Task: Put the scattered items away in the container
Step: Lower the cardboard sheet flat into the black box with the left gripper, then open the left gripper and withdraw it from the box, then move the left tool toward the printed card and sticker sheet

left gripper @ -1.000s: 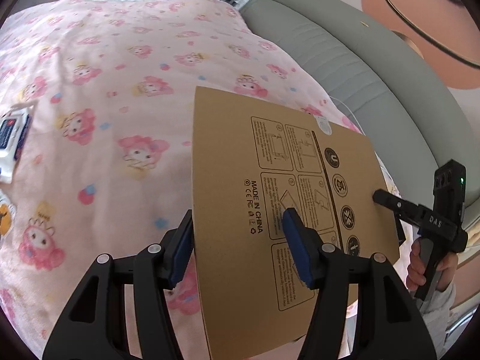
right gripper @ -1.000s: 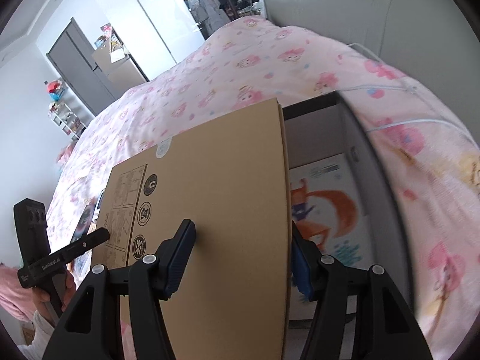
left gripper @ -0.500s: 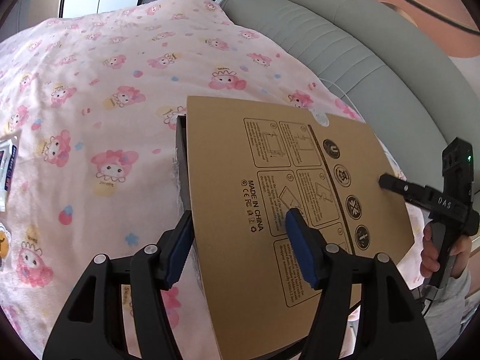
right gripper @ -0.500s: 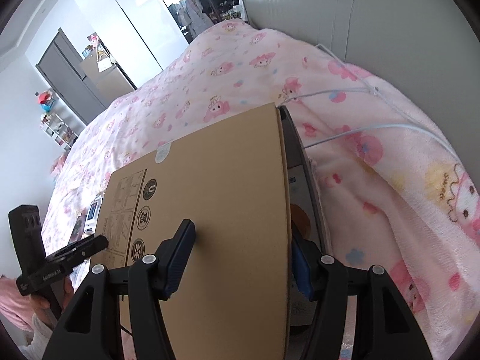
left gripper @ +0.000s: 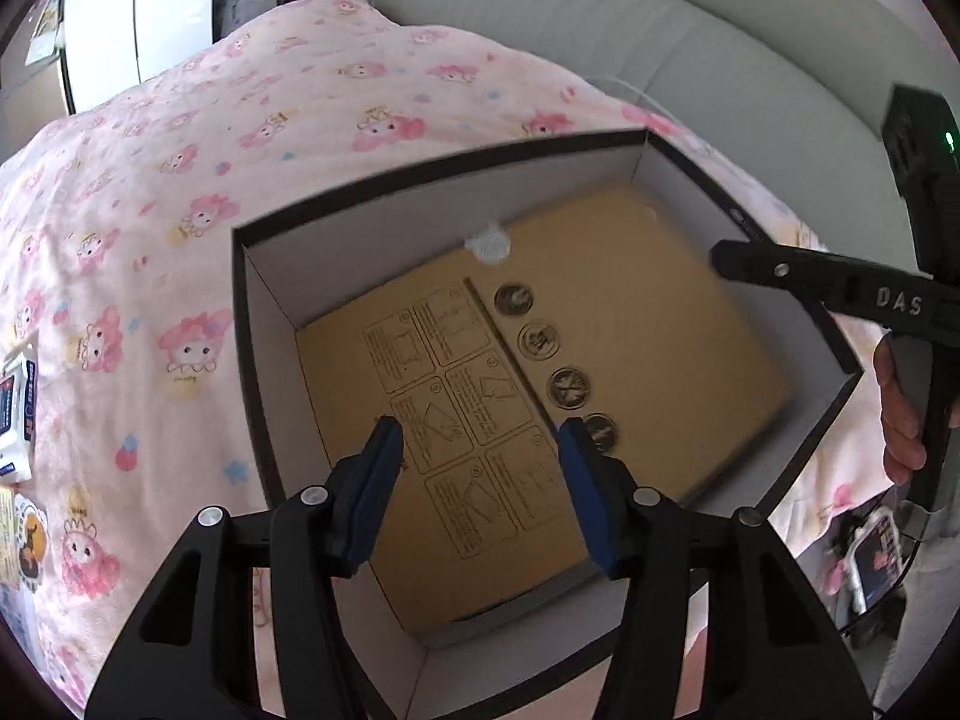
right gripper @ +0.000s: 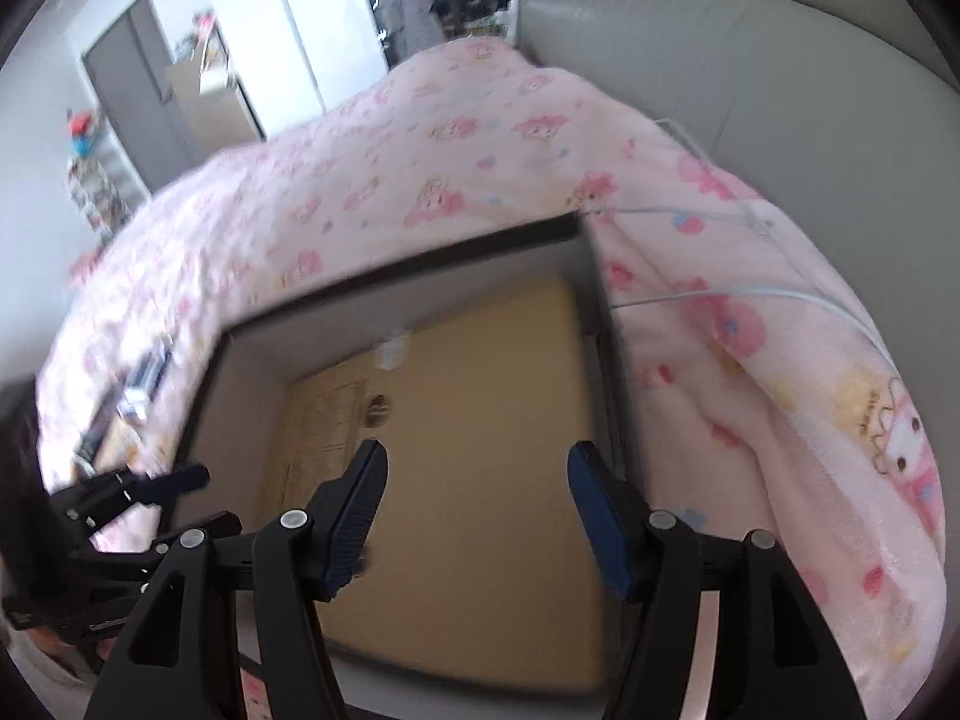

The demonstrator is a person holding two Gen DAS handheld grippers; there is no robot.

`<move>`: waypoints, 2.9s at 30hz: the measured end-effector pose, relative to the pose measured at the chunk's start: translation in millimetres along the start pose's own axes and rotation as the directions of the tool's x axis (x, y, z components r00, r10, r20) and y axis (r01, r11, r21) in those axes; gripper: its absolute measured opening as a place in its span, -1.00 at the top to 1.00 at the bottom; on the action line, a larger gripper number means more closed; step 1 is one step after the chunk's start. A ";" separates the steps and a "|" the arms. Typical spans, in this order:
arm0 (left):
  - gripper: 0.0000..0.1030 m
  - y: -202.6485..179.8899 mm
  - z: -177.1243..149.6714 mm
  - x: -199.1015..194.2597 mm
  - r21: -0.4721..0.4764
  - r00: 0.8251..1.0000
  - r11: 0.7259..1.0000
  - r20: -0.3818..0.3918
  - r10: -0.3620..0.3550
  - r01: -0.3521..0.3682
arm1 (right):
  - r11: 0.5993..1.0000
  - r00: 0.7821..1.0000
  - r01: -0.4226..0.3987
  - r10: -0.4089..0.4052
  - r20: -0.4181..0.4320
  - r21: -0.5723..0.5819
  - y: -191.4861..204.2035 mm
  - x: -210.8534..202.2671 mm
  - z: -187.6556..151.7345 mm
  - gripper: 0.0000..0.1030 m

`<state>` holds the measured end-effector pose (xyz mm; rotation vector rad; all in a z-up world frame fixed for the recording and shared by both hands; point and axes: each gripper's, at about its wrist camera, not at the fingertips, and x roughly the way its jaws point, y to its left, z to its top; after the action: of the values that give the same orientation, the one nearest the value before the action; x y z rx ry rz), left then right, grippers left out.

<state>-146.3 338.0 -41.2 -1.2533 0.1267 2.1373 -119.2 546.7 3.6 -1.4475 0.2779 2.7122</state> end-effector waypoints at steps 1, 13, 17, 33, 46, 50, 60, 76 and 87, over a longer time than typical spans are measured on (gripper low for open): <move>-0.06 1.5 -1.0 1.4 -0.002 1.000 1.000 -0.006 0.001 -0.001 | 1.000 1.000 0.001 -0.001 -0.001 -0.004 1.4 1.1 -1.5 -0.17; -0.09 13.3 -4.0 8.7 -0.005 0.999 1.000 -0.019 0.031 -0.031 | 1.000 0.999 0.009 -0.010 -0.035 -0.028 21.5 16.1 -13.9 -0.17; -0.11 7.8 -2.9 15.2 0.009 0.999 0.999 -0.025 0.033 -0.033 | 0.998 0.996 0.054 -0.055 -0.065 -0.020 27.1 28.6 -20.2 -0.17; -0.35 23.3 11.8 -23.2 -0.005 0.996 0.999 0.078 0.053 -0.053 | 0.997 0.997 0.078 -0.078 0.002 -0.006 70.8 8.7 -2.9 -0.18; -0.73 92.7 21.3 -93.2 -0.123 0.953 0.975 0.221 0.209 -0.186 | 0.998 0.994 0.060 -0.058 0.091 -0.022 148.0 -1.8 19.1 -0.40; -0.76 131.8 14.6 -122.8 -0.189 0.932 0.954 0.237 0.273 -0.232 | 0.998 0.995 0.032 -0.027 0.096 -0.048 191.8 3.3 28.2 -0.41; -0.78 228.3 -33.3 -191.0 -0.332 0.870 0.879 0.241 0.430 -0.342 | 0.984 0.991 -0.107 0.117 0.061 -0.141 311.7 34.9 20.9 -0.41; -0.80 304.6 -137.7 -249.9 -0.460 0.792 0.770 0.203 0.575 -0.441 | 0.955 0.978 -0.188 0.203 0.046 -0.230 435.0 65.1 -33.8 -0.41; -0.84 312.1 -198.6 -235.8 -0.521 0.815 0.753 0.172 0.554 -0.402 | 0.952 0.981 -0.193 0.195 -0.013 -0.239 449.4 84.3 -71.3 -0.41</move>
<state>-98.8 -97.9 -29.3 -1.1912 -0.2450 2.9344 -167.5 89.1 -45.5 -1.5370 0.0982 3.0003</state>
